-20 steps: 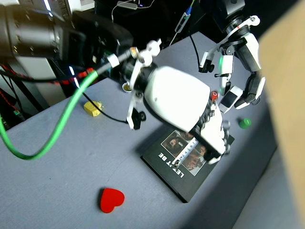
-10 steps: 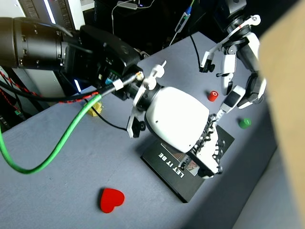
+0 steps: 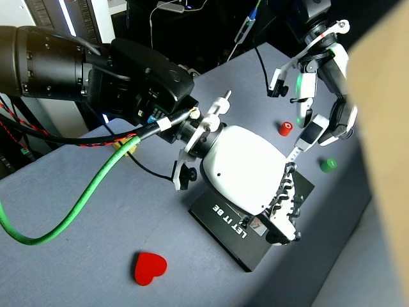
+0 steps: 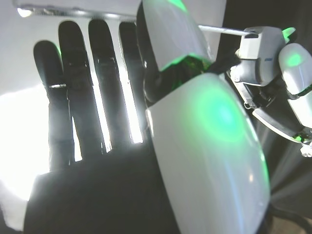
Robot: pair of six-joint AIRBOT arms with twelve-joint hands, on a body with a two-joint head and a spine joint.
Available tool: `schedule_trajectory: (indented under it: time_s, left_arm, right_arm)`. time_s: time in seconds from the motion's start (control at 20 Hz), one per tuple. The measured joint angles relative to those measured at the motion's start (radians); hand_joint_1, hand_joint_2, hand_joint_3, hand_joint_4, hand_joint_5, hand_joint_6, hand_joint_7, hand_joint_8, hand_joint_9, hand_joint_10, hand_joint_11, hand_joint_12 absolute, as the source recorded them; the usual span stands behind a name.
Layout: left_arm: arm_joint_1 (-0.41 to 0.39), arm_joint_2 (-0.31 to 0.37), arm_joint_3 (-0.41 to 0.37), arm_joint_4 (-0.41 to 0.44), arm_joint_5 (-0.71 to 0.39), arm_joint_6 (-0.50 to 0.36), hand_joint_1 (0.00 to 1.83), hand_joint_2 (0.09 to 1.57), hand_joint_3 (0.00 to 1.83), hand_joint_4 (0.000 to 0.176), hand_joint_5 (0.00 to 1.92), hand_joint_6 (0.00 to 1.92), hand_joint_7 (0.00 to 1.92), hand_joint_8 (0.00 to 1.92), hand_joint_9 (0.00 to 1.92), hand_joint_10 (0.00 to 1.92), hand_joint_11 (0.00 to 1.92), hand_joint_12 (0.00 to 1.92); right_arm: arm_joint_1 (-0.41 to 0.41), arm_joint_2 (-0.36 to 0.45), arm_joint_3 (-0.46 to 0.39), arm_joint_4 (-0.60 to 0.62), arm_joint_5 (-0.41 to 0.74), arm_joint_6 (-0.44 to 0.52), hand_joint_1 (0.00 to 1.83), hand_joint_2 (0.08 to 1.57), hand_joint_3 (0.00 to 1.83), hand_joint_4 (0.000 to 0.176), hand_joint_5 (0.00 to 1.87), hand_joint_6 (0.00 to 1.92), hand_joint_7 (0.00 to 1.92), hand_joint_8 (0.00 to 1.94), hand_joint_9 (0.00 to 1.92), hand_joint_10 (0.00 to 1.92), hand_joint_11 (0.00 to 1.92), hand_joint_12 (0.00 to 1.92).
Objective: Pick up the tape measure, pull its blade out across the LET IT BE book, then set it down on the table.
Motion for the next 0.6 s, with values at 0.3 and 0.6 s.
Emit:
schedule_trajectory:
  time_s: [0.3,0.6]
  left_arm:
    - [0.000,0.000,0.008,0.000,0.003,0.000,1.36,1.16,0.00,0.000,0.89,0.99,0.81,1.22,0.83,1.41,0.80,1.31]
    - [0.000,0.001,0.010,0.000,0.005,0.000,1.36,1.16,0.00,0.000,0.88,1.00,0.81,1.22,0.84,1.41,0.81,1.32]
  right_arm:
    - [0.005,0.001,0.006,0.005,0.005,0.001,1.01,1.13,0.00,0.000,0.73,0.01,0.79,0.02,0.76,0.05,0.36,1.09]
    - [0.005,0.001,0.006,0.005,0.005,0.007,1.01,1.13,0.00,0.000,0.73,0.00,0.80,0.02,0.75,0.05,0.36,1.09]
